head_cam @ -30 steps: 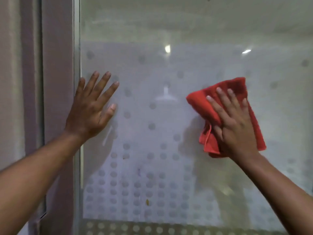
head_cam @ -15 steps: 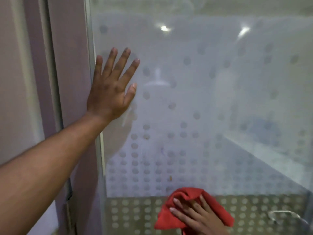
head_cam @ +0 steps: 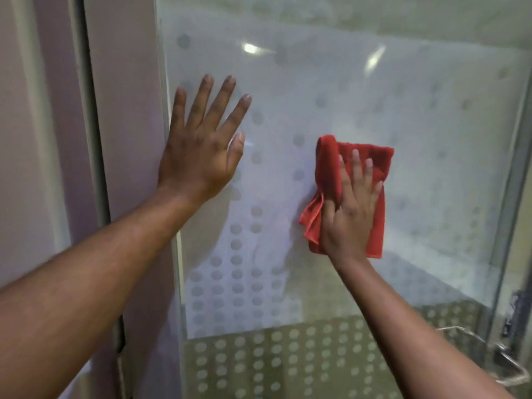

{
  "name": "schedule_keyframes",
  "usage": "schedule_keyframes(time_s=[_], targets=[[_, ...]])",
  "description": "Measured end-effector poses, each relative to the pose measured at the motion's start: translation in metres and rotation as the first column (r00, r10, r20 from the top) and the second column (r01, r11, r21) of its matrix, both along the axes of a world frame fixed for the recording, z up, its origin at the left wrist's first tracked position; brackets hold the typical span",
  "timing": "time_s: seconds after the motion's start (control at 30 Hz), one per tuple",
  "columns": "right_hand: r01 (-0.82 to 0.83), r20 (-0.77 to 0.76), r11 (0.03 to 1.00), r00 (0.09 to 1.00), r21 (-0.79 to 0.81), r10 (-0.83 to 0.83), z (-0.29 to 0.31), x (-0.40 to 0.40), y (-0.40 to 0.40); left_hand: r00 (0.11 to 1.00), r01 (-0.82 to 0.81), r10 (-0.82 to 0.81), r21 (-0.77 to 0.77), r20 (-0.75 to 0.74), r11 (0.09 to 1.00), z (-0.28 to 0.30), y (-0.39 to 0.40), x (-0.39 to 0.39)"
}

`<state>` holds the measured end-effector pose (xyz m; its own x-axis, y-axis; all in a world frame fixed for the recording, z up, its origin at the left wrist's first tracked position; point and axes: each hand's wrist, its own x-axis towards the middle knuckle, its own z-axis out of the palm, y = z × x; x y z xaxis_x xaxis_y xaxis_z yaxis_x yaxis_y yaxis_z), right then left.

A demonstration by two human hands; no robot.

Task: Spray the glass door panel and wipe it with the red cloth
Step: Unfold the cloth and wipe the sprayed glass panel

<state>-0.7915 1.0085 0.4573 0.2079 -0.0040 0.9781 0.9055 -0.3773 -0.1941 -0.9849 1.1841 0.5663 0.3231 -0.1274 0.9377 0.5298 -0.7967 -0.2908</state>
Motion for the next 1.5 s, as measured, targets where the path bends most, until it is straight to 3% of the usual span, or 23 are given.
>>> schedule_keyframes(time_s=[0.07, 0.13, 0.23, 0.27, 0.33, 0.4, 0.43, 0.5, 0.57, 0.6, 0.67, 0.73, 0.83, 0.9, 0.97, 1.03, 1.13, 1.2, 1.27, 1.33, 1.4, 1.43, 1.5], targets=[[0.017, -0.122, 0.998, 0.993, 0.065, -0.009, -0.032, -0.04, 0.03, 1.0, 0.012, -0.012, -0.003, 0.001, 1.0, 0.0, 0.0, -0.001], [-0.065, 0.043, 0.976, 0.996, -0.21, 0.076, -0.083, -0.076, 0.05, 1.0, 0.017, -0.017, -0.004, -0.003, 1.0, 0.0, 0.0, -0.001], [0.062, 0.375, 0.747, 0.891, -0.662, 0.258, -0.146, -0.077, 0.045, 0.999, 0.033, -0.033, -0.006, -0.007, 0.999, 0.0, 0.0, -0.003], [0.147, 0.459, 0.694, 0.84, -0.705, 0.289, -0.145, -0.062, 0.035, 0.999, 0.039, -0.039, -0.007, -0.01, 0.999, 0.0, 0.001, -0.003], [0.211, 0.526, 0.685, 0.8, -0.697, 0.288, -0.121, -0.026, 0.014, 0.999, 0.043, -0.043, -0.008, -0.006, 0.999, 0.0, 0.001, -0.003], [0.129, 0.462, 0.812, 0.867, -0.569, 0.187, -0.089, 0.004, -0.007, 0.999, 0.05, -0.05, -0.009, -0.005, 0.999, 0.002, 0.002, -0.003], [0.059, 0.356, 0.9, 0.928, -0.433, 0.11, -0.072, 0.015, -0.014, 0.999, 0.051, -0.051, -0.01, -0.004, 0.999, 0.001, 0.002, -0.002], [-0.028, -0.008, 1.0, 1.0, -0.001, 0.028, -0.034, 0.017, -0.012, 0.999, 0.046, -0.046, -0.013, 0.013, 0.999, -0.001, 0.001, 0.001], [0.005, -0.327, 0.927, 0.936, 0.375, 0.128, 0.009, -0.003, 0.013, 0.999, 0.046, -0.045, -0.012, 0.026, 0.999, -0.001, 0.0, 0.002], [0.018, -0.383, 0.899, 0.908, 0.437, 0.168, 0.027, -0.024, 0.029, 0.999, 0.047, -0.047, -0.011, 0.028, 0.999, -0.001, 0.0, 0.002], [-0.002, -0.287, 0.954, 0.954, 0.299, 0.091, 0.035, -0.067, 0.061, 0.998, 0.051, -0.051, -0.013, 0.023, 0.999, 0.0, -0.001, 0.001], [-0.054, -0.014, 0.998, 0.998, -0.023, 0.053, 0.015, -0.09, 0.076, 0.999, 0.055, -0.055, -0.008, -0.003, 0.998, 0.001, 0.001, -0.002], [-0.01, 0.251, 0.972, 0.965, -0.234, 0.07, 0.016, -0.045, 0.038, 0.998, 0.057, -0.057, -0.002, -0.024, 0.998, 0.001, 0.001, -0.006], [0.001, 0.156, 0.99, 0.988, -0.14, 0.021, 0.038, -0.001, 0.005, 0.998, 0.056, -0.056, -0.006, 0.0, 0.998, 0.0, 0.0, -0.004], [0.017, -0.142, 0.992, 0.99, 0.123, 0.001, 0.07, 0.031, -0.023, 0.999, 0.051, -0.051, -0.008, 0.014, 0.999, -0.001, -0.001, -0.001], [0.1, -0.379, 0.92, 0.924, 0.379, 0.056, 0.106, 0.039, -0.032, 0.999, 0.04, -0.04, -0.001, 0.021, 0.999, -0.002, -0.001, 0.001], [0.161, -0.483, 0.867, 0.87, 0.471, 0.101, 0.157, 0.007, -0.004, 0.999, 0.036, -0.036, 0.012, 0.034, 0.999, -0.001, 0.0, 0.002], [0.119, -0.329, 0.942, 0.944, 0.313, -0.01, 0.174, -0.03, 0.032, 0.997, 0.044, -0.045, 0.015, 0.057, 0.999, 0.0, -0.001, 0.002], [0.067, -0.017, 0.996, 0.998, 0.056, -0.066, 0.18, -0.059, 0.059, 0.995, 0.047, -0.047, 0.003, 0.088, 0.999, 0.001, 0.0, 0.001], [0.082, 0.287, 0.971, 0.958, -0.224, -0.015, 0.18, -0.059, 0.056, 0.995, 0.017, -0.015, -0.026, 0.102, 1.0, 0.001, 0.001, 0.001], [0.179, 0.508, 0.894, 0.86, -0.41, 0.061, 0.184, -0.034, 0.03, 0.994, 0.0, 0.004, -0.041, 0.113, 0.999, 0.0, 0.003, 0.001], [0.206, 0.555, 0.865, 0.826, -0.457, 0.096, 0.188, -0.017, 0.012, 0.994, 0.004, 0.001, -0.043, 0.112, 0.999, 0.0, 0.003, 0.001], [0.177, 0.518, 0.872, 0.85, -0.457, 0.099, 0.196, 0.021, -0.021, 0.994, 0.012, -0.008, -0.039, 0.107, 0.999, -0.001, 0.004, 0.002]])
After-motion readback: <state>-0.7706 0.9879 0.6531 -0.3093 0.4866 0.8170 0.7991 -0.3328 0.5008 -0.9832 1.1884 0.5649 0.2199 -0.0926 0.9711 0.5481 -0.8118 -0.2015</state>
